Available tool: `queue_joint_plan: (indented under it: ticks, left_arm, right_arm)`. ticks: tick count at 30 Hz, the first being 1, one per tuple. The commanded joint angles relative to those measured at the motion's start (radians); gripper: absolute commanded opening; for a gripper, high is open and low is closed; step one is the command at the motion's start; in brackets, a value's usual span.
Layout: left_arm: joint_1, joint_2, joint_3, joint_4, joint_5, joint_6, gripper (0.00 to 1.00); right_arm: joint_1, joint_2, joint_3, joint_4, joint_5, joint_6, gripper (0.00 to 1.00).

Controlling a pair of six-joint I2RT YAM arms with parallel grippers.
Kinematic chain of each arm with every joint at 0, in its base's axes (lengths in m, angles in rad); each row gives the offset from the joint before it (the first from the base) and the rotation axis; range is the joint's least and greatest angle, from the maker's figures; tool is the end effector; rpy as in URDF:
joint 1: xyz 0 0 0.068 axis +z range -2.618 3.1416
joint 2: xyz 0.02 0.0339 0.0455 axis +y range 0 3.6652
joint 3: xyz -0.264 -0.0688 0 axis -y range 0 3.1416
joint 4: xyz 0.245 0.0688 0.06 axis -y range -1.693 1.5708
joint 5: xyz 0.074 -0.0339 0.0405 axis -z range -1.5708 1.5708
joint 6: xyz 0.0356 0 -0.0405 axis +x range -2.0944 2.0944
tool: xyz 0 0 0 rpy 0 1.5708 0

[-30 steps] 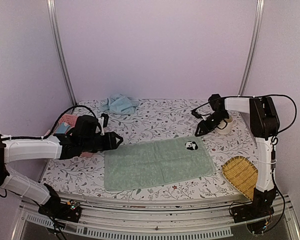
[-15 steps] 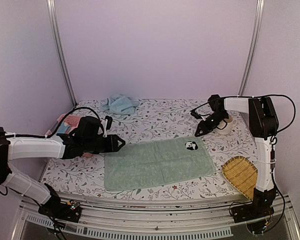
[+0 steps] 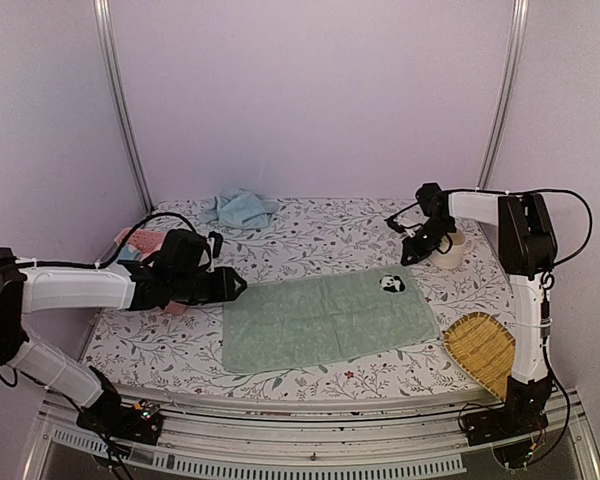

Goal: Roll the towels
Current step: Adjust the towel at the center of the board.

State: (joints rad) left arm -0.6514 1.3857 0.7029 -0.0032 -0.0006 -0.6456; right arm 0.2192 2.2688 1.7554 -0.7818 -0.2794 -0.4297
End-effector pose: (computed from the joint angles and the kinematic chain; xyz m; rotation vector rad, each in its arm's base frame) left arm 0.2260 -0.1723 0.1955 0.0065 2.3507 -0.6720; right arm 0.4488 0.1100 0.1436 -0.9506 2.6538 0.3531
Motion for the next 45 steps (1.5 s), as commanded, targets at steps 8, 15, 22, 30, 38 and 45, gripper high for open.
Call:
queue_joint_plan:
  ticks: [8, 15, 22, 30, 38, 45]
  left_arm:
    - [0.081, 0.155, 0.126, -0.129, -0.051, -0.033, 0.29]
    - [0.116, 0.272, 0.221, -0.161, -0.048, 0.02, 0.39]
    - [0.16, 0.356, 0.303, -0.179, -0.008, 0.052, 0.39]
    - [0.181, 0.46, 0.384, -0.255, -0.002, 0.08, 0.37]
    - [0.181, 0.517, 0.415, -0.288, -0.009, 0.1, 0.37]
    - [0.18, 0.53, 0.411, -0.262, 0.039, 0.103, 0.28]
  right_arm:
    - [-0.007, 0.014, 0.025, 0.033, 0.082, -0.018, 0.03]
    - [-0.006, 0.002, 0.003, 0.039, 0.072, -0.034, 0.04]
    - [-0.006, -0.006, -0.014, 0.041, 0.05, -0.039, 0.04]
    - [-0.006, -0.001, -0.014, 0.037, 0.032, -0.04, 0.05]
    - [-0.005, 0.011, -0.013, 0.03, 0.023, -0.04, 0.05]
    - [-0.002, 0.017, -0.014, 0.027, 0.022, -0.041, 0.06]
